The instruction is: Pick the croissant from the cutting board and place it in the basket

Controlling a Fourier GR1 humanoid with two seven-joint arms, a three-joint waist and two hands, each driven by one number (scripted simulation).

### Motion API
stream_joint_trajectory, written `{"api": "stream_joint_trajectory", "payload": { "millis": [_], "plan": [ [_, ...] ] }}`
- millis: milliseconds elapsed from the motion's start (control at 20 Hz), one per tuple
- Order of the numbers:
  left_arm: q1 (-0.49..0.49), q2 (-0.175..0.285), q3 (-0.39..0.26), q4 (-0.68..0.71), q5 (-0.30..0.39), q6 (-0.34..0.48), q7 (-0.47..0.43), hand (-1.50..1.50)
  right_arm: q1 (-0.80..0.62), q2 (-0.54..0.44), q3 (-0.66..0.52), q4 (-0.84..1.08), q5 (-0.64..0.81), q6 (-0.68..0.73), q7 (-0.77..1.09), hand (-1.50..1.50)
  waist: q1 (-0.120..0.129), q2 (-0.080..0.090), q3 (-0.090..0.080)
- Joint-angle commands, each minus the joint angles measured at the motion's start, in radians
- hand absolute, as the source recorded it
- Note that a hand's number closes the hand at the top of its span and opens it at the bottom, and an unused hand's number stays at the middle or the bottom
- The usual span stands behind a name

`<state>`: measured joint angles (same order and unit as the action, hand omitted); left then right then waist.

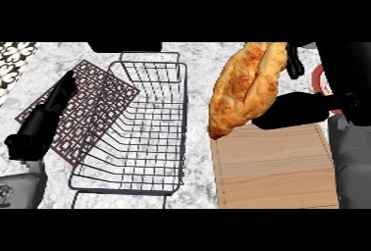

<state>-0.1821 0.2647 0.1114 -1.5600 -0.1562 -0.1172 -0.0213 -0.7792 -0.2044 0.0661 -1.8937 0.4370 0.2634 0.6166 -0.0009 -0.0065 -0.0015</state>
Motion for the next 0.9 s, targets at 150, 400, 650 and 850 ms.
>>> {"api": "stream_joint_trajectory", "payload": {
  "millis": [150, 400, 650, 850],
  "plan": [
    [0.010, -0.030, -0.033, -0.049, -0.016, 0.006, 0.023, 0.00, -0.290, 0.130, 0.063, 0.108, -0.025, 0.044, 0.258, 1.50, 0.014, 0.003, 0.000],
    [0.021, -0.031, -0.017, -0.004, -0.034, 0.023, -0.029, 0.00, -0.407, 0.201, 0.080, 0.209, -0.027, 0.026, 0.374, 1.50, 0.010, 0.004, 0.000],
    [0.015, 0.010, 0.014, -0.028, 0.009, -0.029, 0.011, 0.00, -0.541, 0.203, 0.137, 0.422, -0.083, -0.028, 0.392, 1.50, 0.024, 0.005, 0.000],
    [-0.031, -0.017, -0.007, -0.008, -0.010, -0.008, 0.034, 0.00, -0.583, 0.204, 0.215, 0.488, -0.150, -0.063, 0.461, 1.50, 0.018, 0.005, 0.000]
  ]
}}
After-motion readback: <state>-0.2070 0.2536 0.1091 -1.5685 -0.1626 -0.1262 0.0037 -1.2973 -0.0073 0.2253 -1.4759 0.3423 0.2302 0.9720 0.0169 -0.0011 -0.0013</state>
